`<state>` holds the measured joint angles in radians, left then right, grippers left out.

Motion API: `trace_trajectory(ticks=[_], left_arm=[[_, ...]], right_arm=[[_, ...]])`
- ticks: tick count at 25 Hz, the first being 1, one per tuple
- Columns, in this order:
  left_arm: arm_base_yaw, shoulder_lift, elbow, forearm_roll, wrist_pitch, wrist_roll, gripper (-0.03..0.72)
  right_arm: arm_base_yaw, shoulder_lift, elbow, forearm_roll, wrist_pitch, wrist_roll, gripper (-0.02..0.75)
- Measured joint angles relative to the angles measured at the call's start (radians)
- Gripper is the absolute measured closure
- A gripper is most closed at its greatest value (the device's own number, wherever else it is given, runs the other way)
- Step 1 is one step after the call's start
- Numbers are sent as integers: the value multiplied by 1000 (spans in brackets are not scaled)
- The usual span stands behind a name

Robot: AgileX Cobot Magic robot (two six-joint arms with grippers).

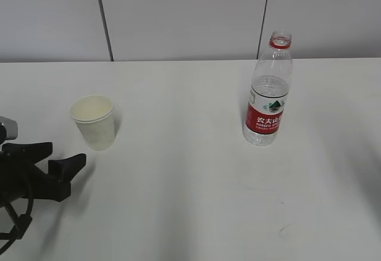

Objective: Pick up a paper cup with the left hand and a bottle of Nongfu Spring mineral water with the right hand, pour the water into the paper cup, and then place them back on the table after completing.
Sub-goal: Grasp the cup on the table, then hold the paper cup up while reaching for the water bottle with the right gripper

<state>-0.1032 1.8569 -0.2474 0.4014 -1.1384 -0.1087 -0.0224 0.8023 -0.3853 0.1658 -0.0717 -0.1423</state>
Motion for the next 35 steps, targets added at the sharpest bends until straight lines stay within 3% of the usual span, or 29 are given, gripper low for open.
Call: trace_trajectory(ticks=[7, 19, 30, 35], left_arm=[[0, 94, -104, 9, -2, 0, 97], [-32, 241, -337, 9, -2, 0, 91], [-69, 321, -427, -35, -1, 0, 112], [-70, 321, -427, -35, -1, 0, 202]], right_arm=[[0, 0, 0, 0, -5, 0, 150], [0, 0, 0, 0, -16, 0, 151], [0, 2, 0, 0, -57, 0, 150], [0, 2, 0, 0, -59, 0, 151]])
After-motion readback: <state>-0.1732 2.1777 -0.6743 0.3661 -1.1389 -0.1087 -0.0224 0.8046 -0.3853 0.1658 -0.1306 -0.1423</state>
